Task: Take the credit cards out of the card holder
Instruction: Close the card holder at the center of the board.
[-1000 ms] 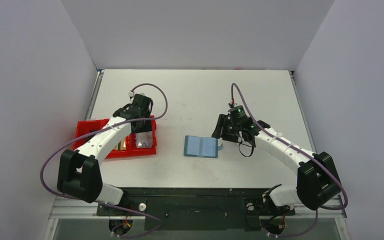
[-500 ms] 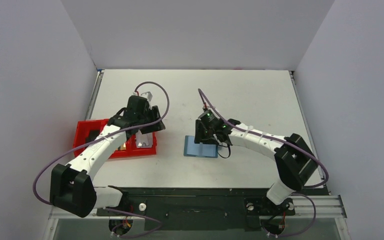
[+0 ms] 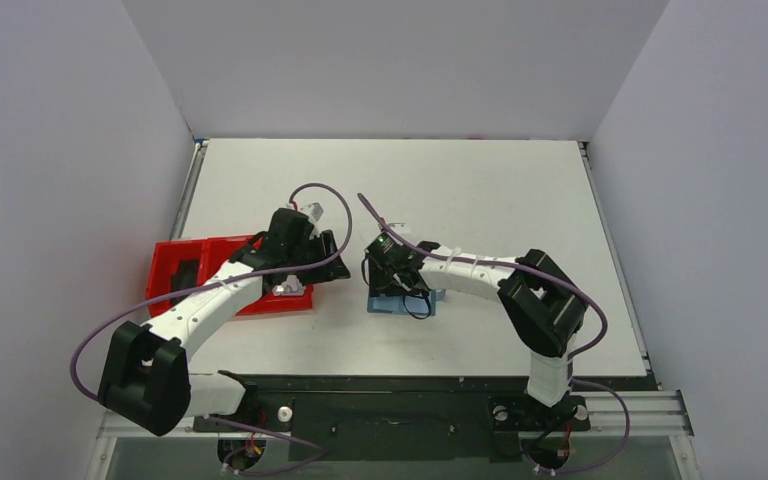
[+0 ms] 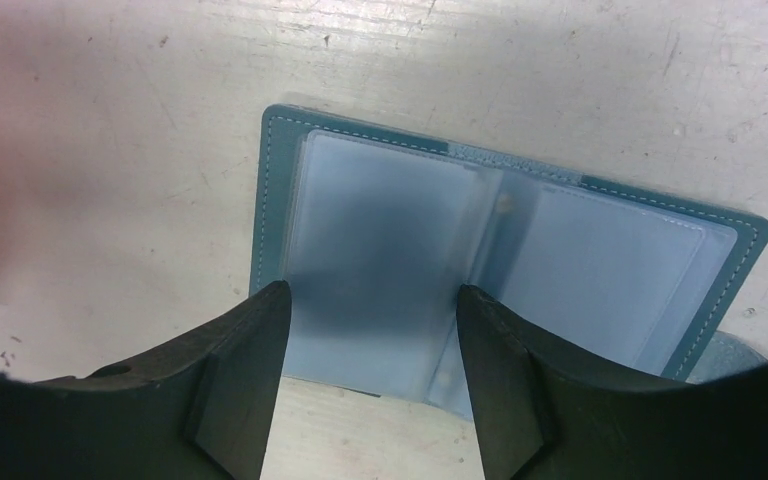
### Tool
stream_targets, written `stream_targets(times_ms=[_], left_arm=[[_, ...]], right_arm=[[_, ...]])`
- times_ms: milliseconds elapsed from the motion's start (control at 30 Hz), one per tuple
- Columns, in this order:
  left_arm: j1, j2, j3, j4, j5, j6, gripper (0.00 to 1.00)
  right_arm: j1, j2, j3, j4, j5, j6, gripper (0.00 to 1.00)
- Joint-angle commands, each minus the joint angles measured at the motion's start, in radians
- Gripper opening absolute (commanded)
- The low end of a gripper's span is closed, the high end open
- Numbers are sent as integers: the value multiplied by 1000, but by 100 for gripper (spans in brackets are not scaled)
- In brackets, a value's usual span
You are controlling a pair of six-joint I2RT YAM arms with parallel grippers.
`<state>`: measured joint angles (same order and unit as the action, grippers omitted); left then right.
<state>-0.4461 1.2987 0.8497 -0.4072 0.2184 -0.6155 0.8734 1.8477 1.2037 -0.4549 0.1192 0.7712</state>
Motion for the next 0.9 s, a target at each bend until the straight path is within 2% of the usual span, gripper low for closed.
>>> stream_targets(times_ms=[0, 400, 533, 733, 800, 867], left_arm=[[-7, -21, -3, 79, 26, -15, 46], [-9, 2, 5, 82, 29, -18, 46], [-9, 6, 1, 87, 25, -24, 46], [-12, 16, -5, 92, 27, -29, 46], [-17, 25, -8, 100, 28, -34, 45], [-27, 36, -11, 109, 27, -41, 45]], right_arm=[[11, 26, 37, -15, 53, -12, 58], [15, 122, 25, -36, 56, -23, 56], [15, 144, 11, -37, 54, -31, 51], [4, 151, -30, -5, 22, -33, 35], [-9, 149, -63, 21, -8, -28, 25], [-25, 144, -96, 50, -38, -22, 19]])
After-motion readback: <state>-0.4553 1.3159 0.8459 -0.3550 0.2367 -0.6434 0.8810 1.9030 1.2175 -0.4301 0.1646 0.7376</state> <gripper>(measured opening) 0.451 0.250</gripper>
